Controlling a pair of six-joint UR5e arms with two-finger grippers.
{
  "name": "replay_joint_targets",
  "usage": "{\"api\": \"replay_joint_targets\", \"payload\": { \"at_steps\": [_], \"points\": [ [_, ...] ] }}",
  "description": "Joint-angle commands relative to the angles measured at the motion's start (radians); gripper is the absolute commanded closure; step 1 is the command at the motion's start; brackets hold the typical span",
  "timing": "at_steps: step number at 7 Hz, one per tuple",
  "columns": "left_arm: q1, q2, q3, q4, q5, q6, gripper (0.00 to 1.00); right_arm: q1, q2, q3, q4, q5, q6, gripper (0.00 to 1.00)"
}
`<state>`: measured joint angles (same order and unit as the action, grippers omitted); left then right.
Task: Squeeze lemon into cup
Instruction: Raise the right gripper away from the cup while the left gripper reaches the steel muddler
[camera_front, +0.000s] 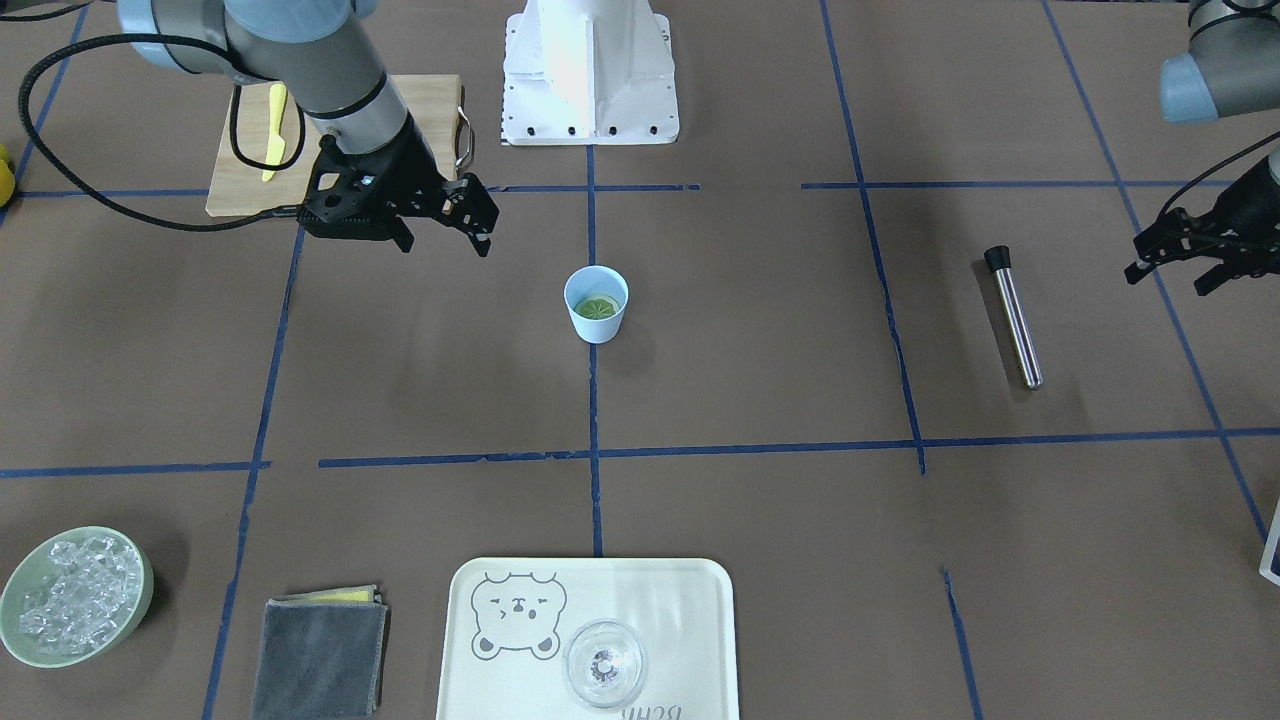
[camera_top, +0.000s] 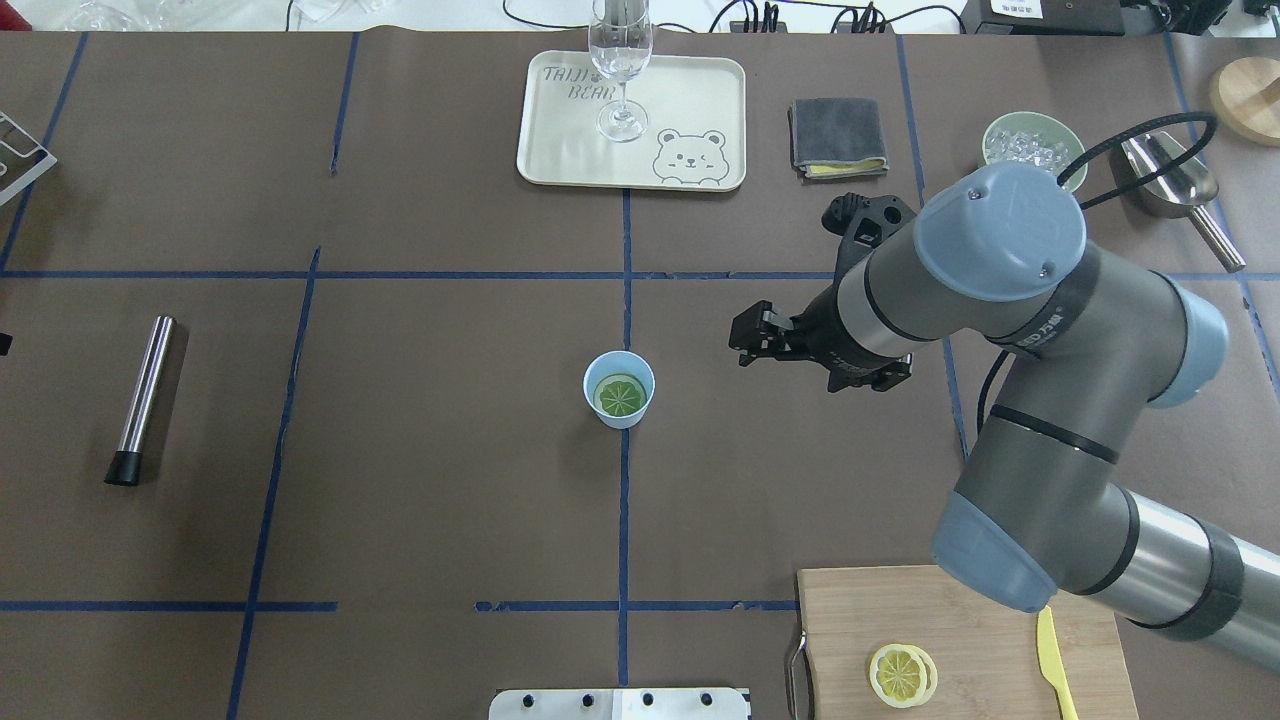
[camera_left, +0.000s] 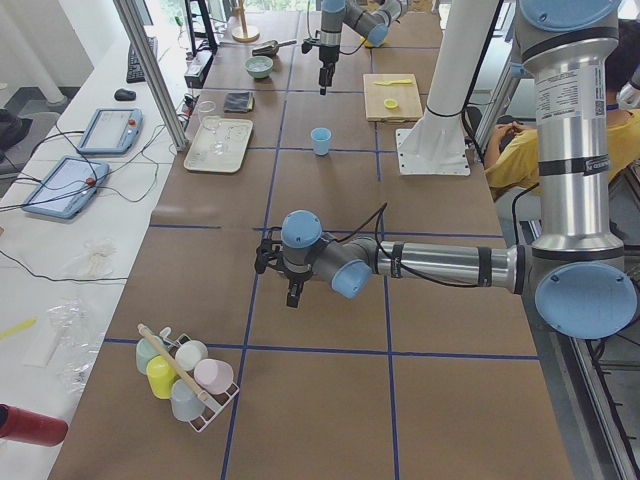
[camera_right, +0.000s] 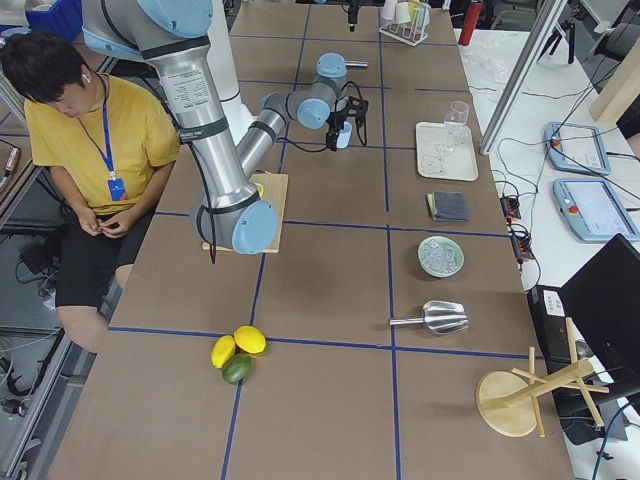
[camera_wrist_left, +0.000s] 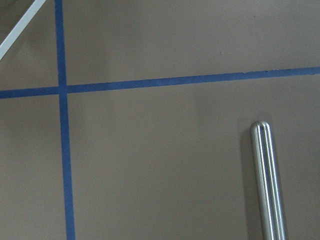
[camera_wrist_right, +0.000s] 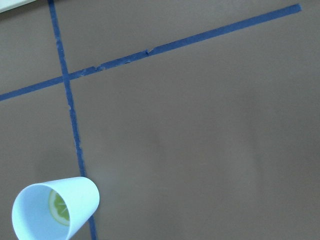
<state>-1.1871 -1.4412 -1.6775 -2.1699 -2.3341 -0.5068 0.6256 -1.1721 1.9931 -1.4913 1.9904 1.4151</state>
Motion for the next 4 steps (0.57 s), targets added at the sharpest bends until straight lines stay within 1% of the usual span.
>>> {"api": "replay_joint_targets", "payload": {
  "at_steps": [1, 2, 3, 4],
  "points": [
    [0.085, -0.057, 0.036, -0.045, 0.031, -0.147, 0.0, 0.025, -0.072, 0.039, 0.0, 0.008, -0.074, 0.0],
    [0.121, -0.103, 0.05, -0.042, 0.033, -0.221, 0.02, 0.031, -0.092, 0.033, 0.012, 0.004, -0.132, 0.0],
    [0.154, -0.132, 0.074, -0.038, 0.035, -0.278, 0.09, 0.051, -0.102, 0.033, 0.017, 0.01, -0.159, 0.0],
    [0.191, -0.152, 0.102, -0.031, 0.076, -0.288, 0.09, 0.051, -0.103, 0.032, 0.017, 0.008, -0.159, 0.0]
  ]
}}
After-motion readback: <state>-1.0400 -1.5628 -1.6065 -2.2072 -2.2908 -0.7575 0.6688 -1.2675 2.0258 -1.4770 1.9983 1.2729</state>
